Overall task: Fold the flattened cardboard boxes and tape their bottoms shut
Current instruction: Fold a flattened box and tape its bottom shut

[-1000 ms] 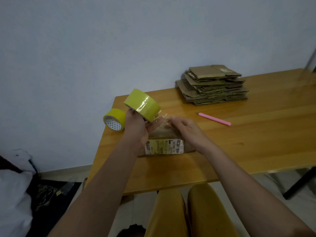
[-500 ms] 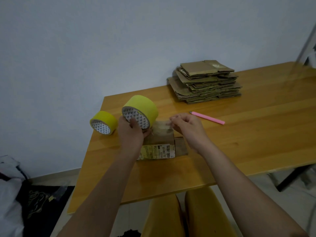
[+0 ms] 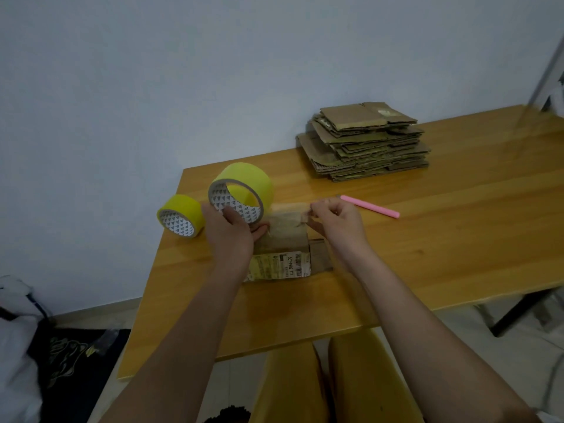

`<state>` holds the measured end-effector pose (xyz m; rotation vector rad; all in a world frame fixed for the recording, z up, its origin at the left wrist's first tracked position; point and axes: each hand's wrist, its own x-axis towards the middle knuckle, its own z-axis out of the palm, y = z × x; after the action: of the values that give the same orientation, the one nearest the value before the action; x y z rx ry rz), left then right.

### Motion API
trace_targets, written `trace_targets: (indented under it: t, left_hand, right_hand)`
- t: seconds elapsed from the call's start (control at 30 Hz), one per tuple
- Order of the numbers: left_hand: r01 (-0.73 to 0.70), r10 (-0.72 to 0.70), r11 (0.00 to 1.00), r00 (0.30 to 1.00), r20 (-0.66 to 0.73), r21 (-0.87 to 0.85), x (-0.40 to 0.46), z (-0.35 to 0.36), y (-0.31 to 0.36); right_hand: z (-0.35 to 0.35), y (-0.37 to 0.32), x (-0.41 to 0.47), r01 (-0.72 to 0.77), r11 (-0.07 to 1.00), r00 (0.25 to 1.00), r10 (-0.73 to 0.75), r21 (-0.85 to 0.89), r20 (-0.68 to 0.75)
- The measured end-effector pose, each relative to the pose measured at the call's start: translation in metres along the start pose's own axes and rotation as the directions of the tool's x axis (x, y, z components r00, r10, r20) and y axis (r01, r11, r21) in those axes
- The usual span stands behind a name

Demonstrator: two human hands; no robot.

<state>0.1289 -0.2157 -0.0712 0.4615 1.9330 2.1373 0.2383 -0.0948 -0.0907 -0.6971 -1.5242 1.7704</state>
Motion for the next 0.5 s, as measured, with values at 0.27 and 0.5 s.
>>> trace_targets:
  t: [0.27,0.5]
  left_hand:
    - [-0.082,0.082,0.997,0.997,0.005,-0.001,-0.006,-0.004,0.001]
    - [-0.150,0.150,0.989,0.989,-0.003,0.007,-0.010,-0.004,0.003]
  right_hand:
    - [-0.004,0.016,-0.006,-0.114,0.966,0.993,0.117,-0.231,0.000]
    - [0.000,0.019,-0.004,-0.043,0.883,0.998,0.061,-0.468,0.025]
